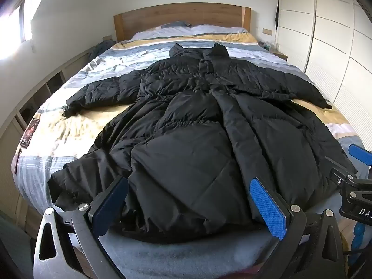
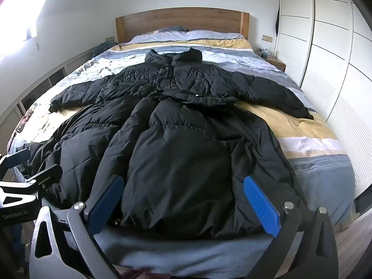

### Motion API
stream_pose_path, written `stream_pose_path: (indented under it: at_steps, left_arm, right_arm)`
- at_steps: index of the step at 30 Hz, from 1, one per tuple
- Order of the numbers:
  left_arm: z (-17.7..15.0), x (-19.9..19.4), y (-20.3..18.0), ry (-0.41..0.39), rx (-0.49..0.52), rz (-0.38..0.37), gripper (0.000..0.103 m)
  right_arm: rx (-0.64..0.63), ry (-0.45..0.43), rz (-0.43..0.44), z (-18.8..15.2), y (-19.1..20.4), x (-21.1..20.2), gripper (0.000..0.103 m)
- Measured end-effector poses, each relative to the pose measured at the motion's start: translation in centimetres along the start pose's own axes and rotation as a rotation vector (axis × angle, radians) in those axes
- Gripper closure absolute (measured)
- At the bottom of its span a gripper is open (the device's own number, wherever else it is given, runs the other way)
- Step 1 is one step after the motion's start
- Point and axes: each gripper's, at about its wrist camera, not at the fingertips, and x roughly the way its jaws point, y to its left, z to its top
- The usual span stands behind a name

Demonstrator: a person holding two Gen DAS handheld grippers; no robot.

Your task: Fold large clothes

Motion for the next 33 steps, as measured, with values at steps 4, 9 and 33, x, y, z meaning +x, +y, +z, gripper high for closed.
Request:
stream_pose_path:
  at_steps: [4, 9, 33]
  left_arm:
    - [0.06, -0.15, 0.0, -0.004, -0.004, 0.002, 0.001]
    - [-0.32, 0.08, -0.65, 0.001, -0.002, -0.003, 0.001]
    - [0.07, -0.02, -0.04, -0.002, -0.002, -0.022, 0.001]
  right_arm:
    - [-0.001, 0.001, 0.0, -0.04, -0.05, 0.07, 0.0]
    - [0.0, 0.001, -0.001, -0.09, -0.13, 0.15, 0.0]
    - [-0.005, 0.001, -0.002, 0.09, -0.7, -0.04, 0.0]
